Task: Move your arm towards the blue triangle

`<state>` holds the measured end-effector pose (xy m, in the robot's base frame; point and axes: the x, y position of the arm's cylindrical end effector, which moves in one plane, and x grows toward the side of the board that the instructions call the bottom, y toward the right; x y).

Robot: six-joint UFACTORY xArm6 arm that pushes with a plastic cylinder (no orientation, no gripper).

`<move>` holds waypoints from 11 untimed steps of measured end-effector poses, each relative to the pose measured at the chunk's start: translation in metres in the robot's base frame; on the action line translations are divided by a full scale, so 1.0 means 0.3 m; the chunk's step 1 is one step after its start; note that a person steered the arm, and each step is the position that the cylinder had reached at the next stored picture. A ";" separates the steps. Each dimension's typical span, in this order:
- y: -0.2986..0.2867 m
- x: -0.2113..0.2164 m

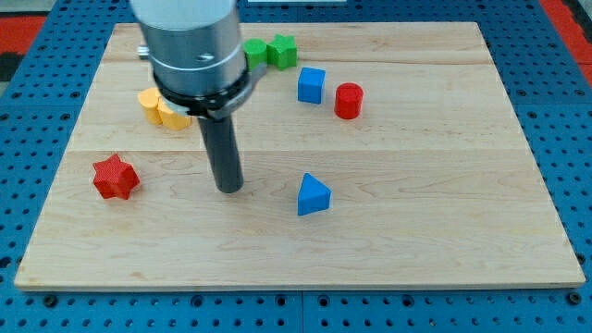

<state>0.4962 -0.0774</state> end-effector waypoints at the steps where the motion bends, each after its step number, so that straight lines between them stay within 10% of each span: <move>1: -0.003 0.031; 5: -0.005 0.405; 11: 0.433 0.170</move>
